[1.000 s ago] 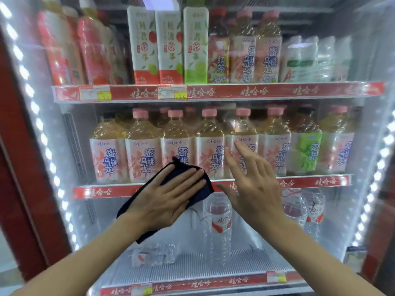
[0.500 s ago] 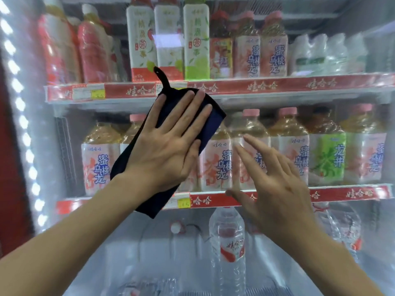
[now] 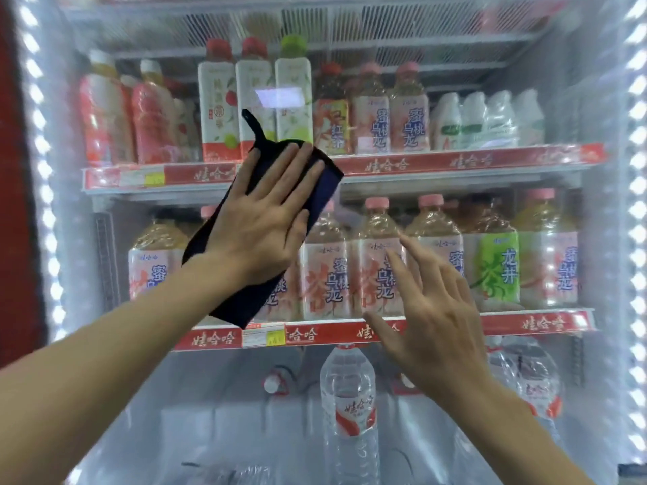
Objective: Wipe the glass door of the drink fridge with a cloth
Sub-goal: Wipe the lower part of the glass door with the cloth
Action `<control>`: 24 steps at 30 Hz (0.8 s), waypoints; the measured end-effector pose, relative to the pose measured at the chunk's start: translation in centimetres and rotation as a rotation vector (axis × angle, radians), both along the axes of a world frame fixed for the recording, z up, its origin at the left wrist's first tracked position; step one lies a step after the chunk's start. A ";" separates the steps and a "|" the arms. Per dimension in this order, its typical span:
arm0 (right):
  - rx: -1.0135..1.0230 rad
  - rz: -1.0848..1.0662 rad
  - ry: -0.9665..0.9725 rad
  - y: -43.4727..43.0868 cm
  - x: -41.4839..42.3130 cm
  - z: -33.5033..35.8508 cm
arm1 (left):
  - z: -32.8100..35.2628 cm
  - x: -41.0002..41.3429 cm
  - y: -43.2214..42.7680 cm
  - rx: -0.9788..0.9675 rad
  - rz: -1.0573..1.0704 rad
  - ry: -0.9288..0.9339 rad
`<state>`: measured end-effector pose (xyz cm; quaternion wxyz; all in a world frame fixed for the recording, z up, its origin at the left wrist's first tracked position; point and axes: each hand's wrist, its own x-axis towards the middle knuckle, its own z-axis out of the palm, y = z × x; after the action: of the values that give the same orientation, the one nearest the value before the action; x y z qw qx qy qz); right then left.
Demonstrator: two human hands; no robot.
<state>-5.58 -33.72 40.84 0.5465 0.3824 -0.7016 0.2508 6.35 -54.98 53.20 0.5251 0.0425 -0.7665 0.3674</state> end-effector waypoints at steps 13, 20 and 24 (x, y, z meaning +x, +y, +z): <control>0.094 0.071 0.025 3.6 -1.7 0.3 | -9.6 -2.5 3.0 -0.215 -0.018 -0.258; -0.016 0.047 0.021 3.9 -3.6 -0.2 | -6.0 -5.5 5.5 0.102 -0.066 0.108; -0.009 0.075 0.010 3.9 -3.5 -0.2 | -12.8 -6.4 7.2 0.034 -0.079 -0.026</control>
<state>-9.08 -29.84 40.63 0.5420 0.4070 -0.6830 0.2723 -0.02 -47.74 40.38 0.5283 0.0164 -0.7805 0.3339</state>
